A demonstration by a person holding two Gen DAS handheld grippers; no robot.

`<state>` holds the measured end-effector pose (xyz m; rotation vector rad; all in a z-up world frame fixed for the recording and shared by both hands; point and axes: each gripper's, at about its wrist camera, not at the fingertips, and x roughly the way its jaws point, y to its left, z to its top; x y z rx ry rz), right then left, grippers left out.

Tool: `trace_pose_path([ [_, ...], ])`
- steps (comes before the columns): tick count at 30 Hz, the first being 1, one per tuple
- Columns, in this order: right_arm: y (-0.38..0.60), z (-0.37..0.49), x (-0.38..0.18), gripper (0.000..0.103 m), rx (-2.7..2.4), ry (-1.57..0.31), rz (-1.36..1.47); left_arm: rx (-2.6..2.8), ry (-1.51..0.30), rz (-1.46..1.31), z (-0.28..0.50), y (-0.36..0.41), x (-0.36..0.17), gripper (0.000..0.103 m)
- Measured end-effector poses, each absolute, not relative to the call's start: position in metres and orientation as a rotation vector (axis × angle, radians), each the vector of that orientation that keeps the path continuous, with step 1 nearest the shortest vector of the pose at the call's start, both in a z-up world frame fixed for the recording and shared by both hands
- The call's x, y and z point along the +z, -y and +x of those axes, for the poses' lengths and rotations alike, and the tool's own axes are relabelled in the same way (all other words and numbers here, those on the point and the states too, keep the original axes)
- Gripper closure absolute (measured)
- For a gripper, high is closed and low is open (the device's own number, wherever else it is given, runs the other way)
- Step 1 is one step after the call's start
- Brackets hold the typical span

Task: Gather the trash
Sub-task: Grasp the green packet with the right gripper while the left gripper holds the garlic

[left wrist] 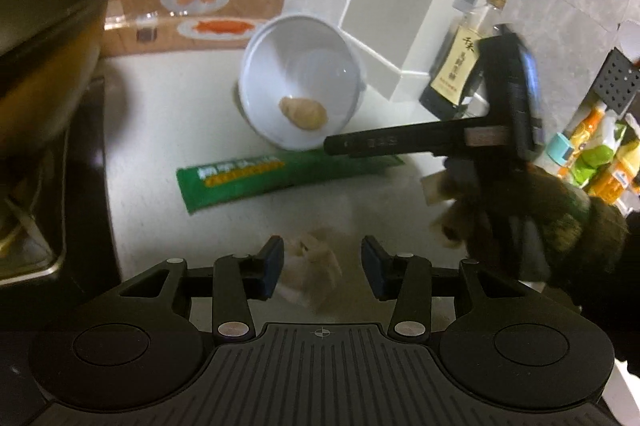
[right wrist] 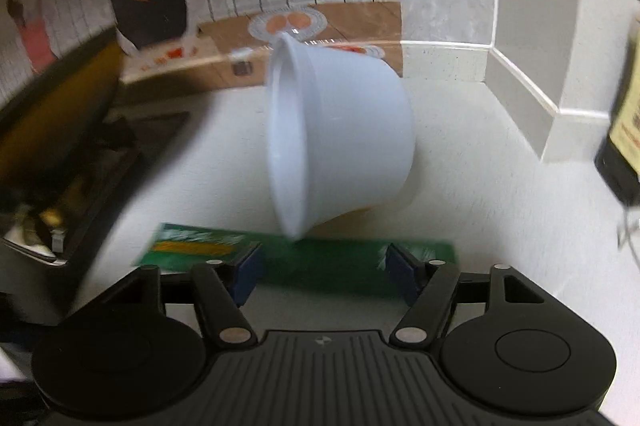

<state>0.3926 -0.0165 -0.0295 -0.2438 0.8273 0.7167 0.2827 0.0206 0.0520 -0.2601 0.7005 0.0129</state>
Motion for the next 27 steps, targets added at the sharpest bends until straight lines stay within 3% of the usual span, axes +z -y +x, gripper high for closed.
trace_pose_path([
  [2,0.016,0.405,-0.035,0.049,0.715,-0.859,-0.214,0.034,-0.703,-0.243,0.286,-0.018,0.050,0.056],
  [9,0.050,0.381,-0.040,0.049,0.829,-1.063,-0.032,0.091,-0.736,-0.212,0.296,-0.011,0.035,0.055],
  [16,0.102,0.352,-0.016,0.049,0.705,-0.949,-0.050,0.122,-0.768,-0.177,0.321,-0.001,0.021,0.053],
  [21,0.109,0.349,-0.013,0.045,0.653,-0.879,-0.170,0.139,-0.804,-0.128,0.332,0.007,0.011,0.044],
  [25,0.102,0.362,-0.009,0.031,0.658,-0.843,-0.208,0.144,-0.840,-0.127,0.333,0.008,0.007,0.043],
  [27,0.092,0.374,-0.009,0.030,0.660,-0.847,-0.222,0.133,-0.840,-0.156,0.329,0.005,0.008,0.044],
])
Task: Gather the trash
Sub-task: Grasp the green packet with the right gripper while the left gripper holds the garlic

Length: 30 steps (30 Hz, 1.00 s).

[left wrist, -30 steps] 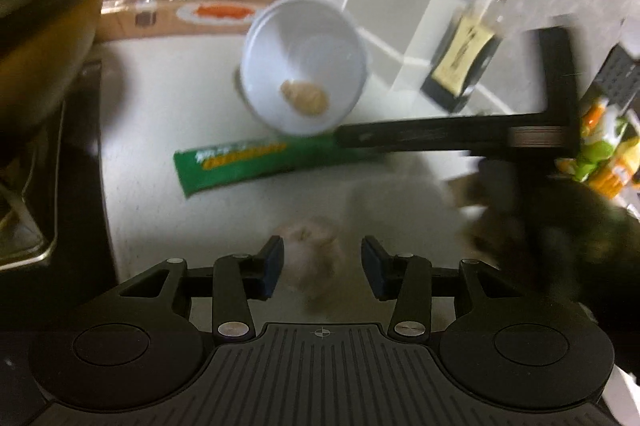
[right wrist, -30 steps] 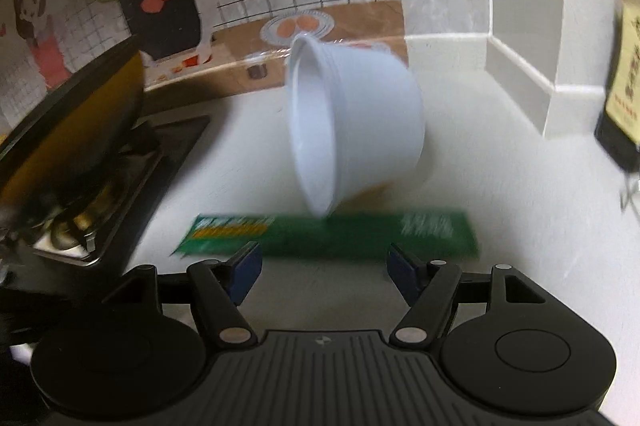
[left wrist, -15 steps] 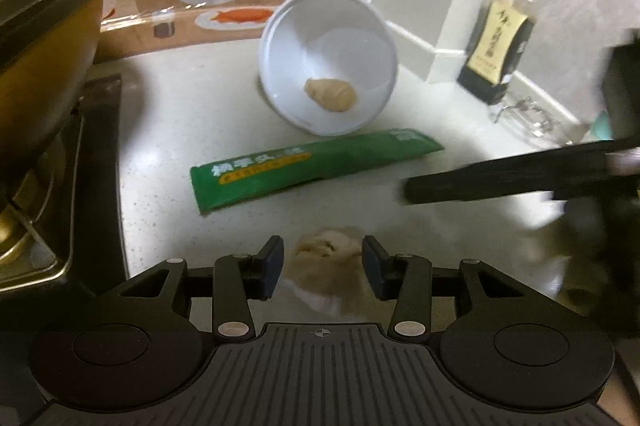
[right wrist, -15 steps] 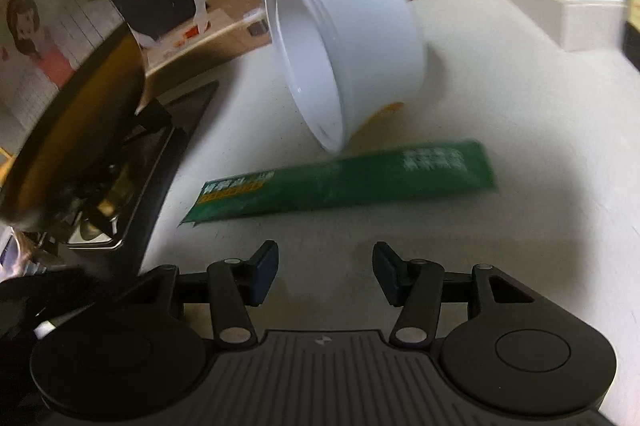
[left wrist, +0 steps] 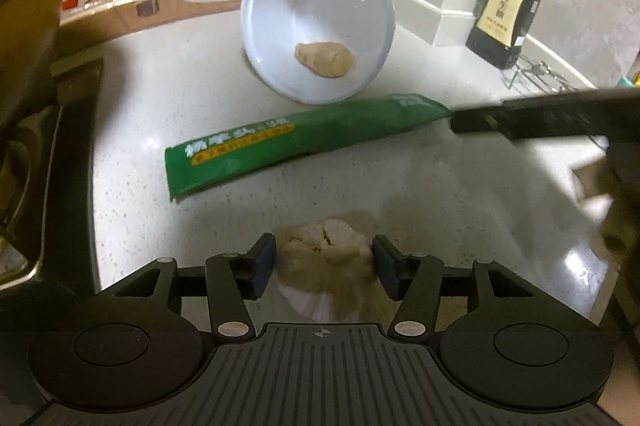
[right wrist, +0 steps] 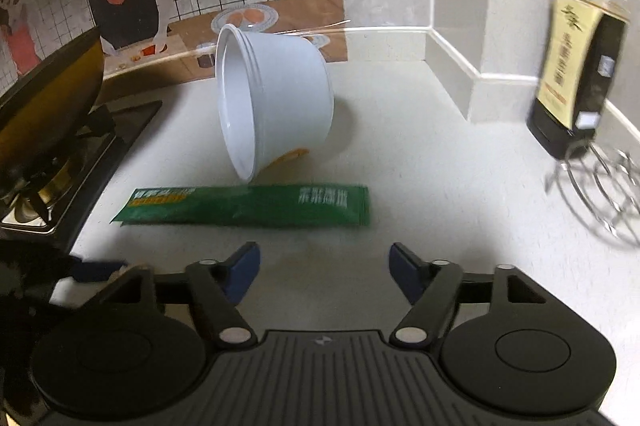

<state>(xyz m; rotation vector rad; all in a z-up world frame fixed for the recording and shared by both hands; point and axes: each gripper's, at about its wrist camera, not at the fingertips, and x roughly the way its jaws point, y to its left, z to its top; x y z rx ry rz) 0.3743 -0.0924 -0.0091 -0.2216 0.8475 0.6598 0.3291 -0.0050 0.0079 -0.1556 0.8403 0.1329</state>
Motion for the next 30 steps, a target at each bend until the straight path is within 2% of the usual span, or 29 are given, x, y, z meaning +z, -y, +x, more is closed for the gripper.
trace_pose_path([
  [9,0.035,0.433,-0.030,0.030,0.799,-0.901,-0.214,0.136,-0.847,-0.304,0.281,-0.016,0.010,0.045],
  [13,0.022,0.427,-0.045,0.030,0.890,-0.985,-0.213,0.173,-0.842,-0.363,0.255,-0.030,0.014,0.045],
  [17,0.024,0.385,-0.034,0.030,1.134,-1.101,-0.165,0.202,-0.830,-0.382,0.234,-0.043,0.018,0.045],
  [21,0.008,0.339,-0.007,0.029,1.195,-0.905,-0.359,0.227,-0.833,-0.383,0.229,-0.049,0.019,0.045],
  [23,-0.007,0.334,-0.006,0.026,1.171,-0.856,-0.401,0.232,-0.837,-0.365,0.231,-0.049,0.022,0.045],
  [30,-0.052,0.338,-0.042,0.026,0.968,-0.916,-0.352,0.157,-0.820,-0.345,0.230,-0.060,0.029,0.045],
])
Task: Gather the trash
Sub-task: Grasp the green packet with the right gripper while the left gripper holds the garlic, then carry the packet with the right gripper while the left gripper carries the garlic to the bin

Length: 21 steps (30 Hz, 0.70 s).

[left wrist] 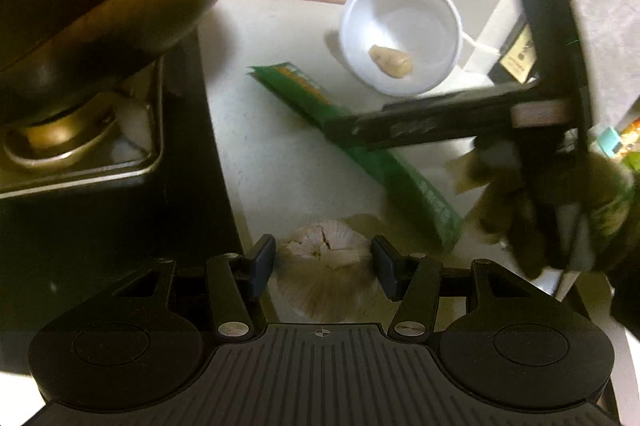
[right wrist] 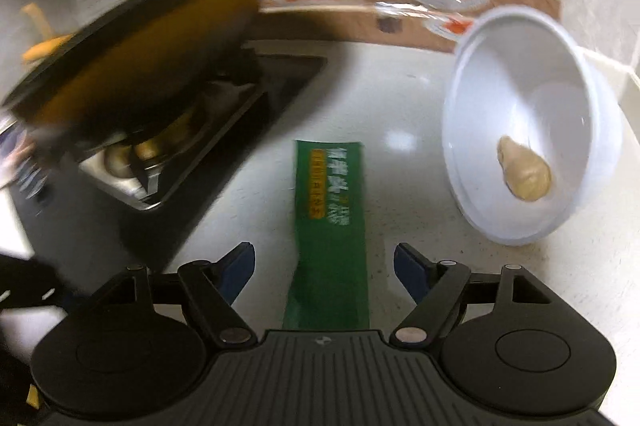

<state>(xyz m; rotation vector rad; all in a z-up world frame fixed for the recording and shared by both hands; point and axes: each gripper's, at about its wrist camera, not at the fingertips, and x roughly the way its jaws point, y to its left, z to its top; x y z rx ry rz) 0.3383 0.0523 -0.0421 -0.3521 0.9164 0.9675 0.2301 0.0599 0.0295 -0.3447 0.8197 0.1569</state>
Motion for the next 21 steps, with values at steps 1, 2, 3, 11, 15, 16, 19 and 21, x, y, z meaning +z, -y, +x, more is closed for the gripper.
trace_pose_path([
  [1,-0.056,0.338,-0.047,0.031,0.923,-0.930,-0.362,0.146,-0.818,-0.344,0.232,-0.062,0.030,0.045],
  [2,-0.056,0.336,-0.050,0.049,0.892,-0.941,-0.372,0.131,-0.819,-0.344,0.234,-0.065,0.030,0.045],
  [3,-0.056,0.331,-0.049,0.057,0.868,-0.925,-0.383,0.115,-0.820,-0.343,0.236,-0.067,0.030,0.045],
  [11,0.023,0.309,0.006,0.080,0.839,-1.046,0.054,-0.005,-0.833,-0.258,0.257,-0.050,0.028,0.045],
  [15,0.088,0.286,0.032,0.080,0.768,-1.020,0.248,-0.071,-0.831,-0.206,0.263,-0.022,0.029,0.045],
  [16,0.102,0.279,0.035,0.080,0.754,-1.007,0.278,-0.088,-0.829,-0.198,0.264,-0.014,0.030,0.045],
  [19,0.151,0.252,0.044,0.080,0.723,-0.965,0.393,-0.140,-0.818,-0.168,0.255,0.012,0.037,0.045],
  [21,0.186,0.228,0.045,0.080,0.680,-0.928,0.477,-0.183,-0.821,-0.149,0.248,0.029,0.040,0.045],
])
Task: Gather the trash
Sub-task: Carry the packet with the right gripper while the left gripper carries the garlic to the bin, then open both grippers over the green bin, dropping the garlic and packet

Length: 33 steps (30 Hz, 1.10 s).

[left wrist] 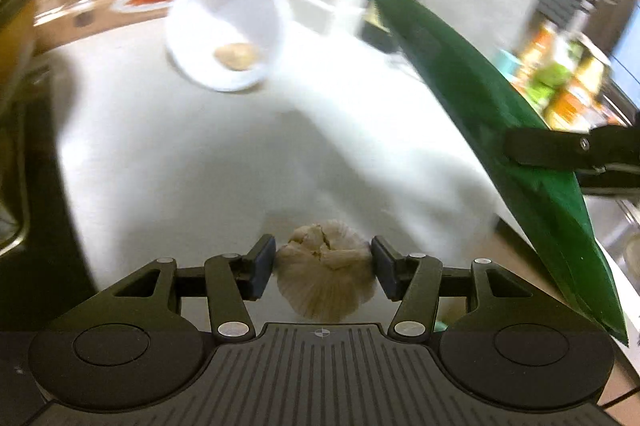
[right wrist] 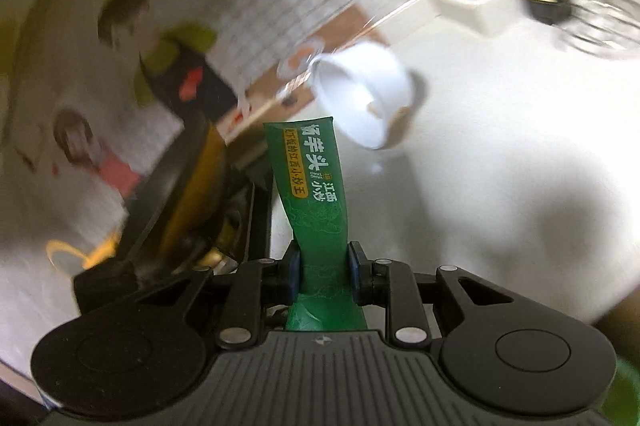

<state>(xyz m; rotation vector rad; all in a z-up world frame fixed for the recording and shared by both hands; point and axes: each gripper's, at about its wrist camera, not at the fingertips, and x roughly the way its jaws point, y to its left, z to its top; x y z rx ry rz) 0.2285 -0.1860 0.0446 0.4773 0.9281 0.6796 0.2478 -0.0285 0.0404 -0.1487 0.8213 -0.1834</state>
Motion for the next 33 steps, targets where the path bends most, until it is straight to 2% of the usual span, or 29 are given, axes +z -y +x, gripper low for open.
trace_pose_path([
  [6,0.286,0.151,0.018,0.080,0.435,-0.865,0.609,-0.325,-0.898,-0.109,0.214,0.089,0.028,0.045],
  [12,0.357,0.065,-0.032,0.080,0.122,-0.915,0.612,-0.505,-1.098,-0.131,0.208,0.147,-0.032,0.045],
  [15,0.379,0.029,-0.058,0.080,0.017,-0.958,0.637,-0.551,-1.229,-0.160,0.220,0.171,-0.082,0.045],
  [22,0.387,-0.018,-0.119,0.080,-0.133,-1.067,0.656,-0.455,-1.490,-0.121,0.246,0.222,-0.237,0.045],
  [30,0.369,-0.027,-0.166,0.080,-0.156,-1.148,0.537,-0.335,-1.514,-0.245,0.274,0.227,-0.362,0.045],
  [33,0.373,-0.022,-0.200,0.080,-0.155,-1.205,0.561,-0.317,-1.520,-0.360,0.276,0.216,-0.389,0.051],
])
